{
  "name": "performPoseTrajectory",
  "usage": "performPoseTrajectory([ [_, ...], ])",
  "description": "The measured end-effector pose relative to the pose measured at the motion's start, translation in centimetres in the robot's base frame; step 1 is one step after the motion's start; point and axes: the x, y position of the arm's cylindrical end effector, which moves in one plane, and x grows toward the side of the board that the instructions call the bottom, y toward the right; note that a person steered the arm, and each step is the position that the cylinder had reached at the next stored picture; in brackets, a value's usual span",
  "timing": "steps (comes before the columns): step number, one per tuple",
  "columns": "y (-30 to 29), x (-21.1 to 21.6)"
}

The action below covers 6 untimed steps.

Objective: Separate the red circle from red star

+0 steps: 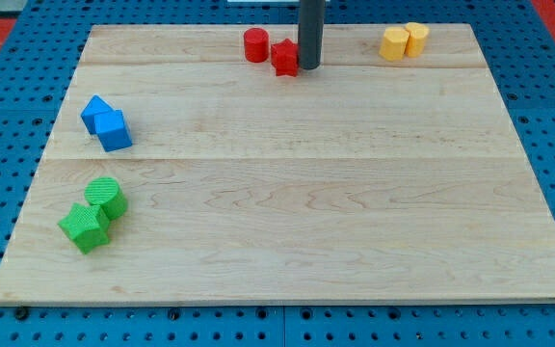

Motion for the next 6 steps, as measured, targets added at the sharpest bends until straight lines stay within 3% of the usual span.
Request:
performPoseTrajectory([
  [2,0.1,0.0],
  [4,-1.0,-3.6],
  [6,-13.7,-4.8],
])
